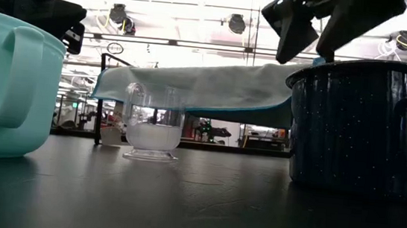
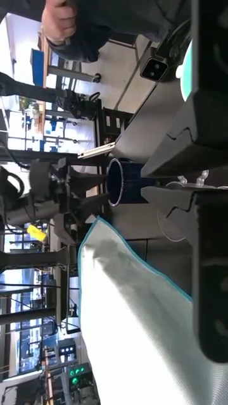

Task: Stack small to large cups/mugs on shelf
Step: Put the dark blue mug on the shelf

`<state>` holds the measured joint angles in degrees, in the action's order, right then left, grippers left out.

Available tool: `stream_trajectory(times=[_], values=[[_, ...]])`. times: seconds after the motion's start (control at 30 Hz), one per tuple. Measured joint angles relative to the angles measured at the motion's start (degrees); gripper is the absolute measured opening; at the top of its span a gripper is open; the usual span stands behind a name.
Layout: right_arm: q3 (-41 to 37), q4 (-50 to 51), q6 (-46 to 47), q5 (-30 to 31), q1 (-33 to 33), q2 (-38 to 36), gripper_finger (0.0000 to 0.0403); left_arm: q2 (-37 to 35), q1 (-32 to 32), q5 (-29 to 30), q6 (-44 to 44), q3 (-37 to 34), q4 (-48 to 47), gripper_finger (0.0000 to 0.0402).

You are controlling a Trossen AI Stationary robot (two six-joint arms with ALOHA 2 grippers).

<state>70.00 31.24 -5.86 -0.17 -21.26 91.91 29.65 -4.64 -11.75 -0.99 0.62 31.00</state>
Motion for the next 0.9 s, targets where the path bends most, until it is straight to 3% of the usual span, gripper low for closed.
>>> stream_trajectory(times=[0.9], values=[[-2.85, -1.2, -0.89, -0.04, 0.97, 2.7, 0.0219, 0.0, 0.0, -0.26, 0.09, 0.0, -0.02, 0.0037]])
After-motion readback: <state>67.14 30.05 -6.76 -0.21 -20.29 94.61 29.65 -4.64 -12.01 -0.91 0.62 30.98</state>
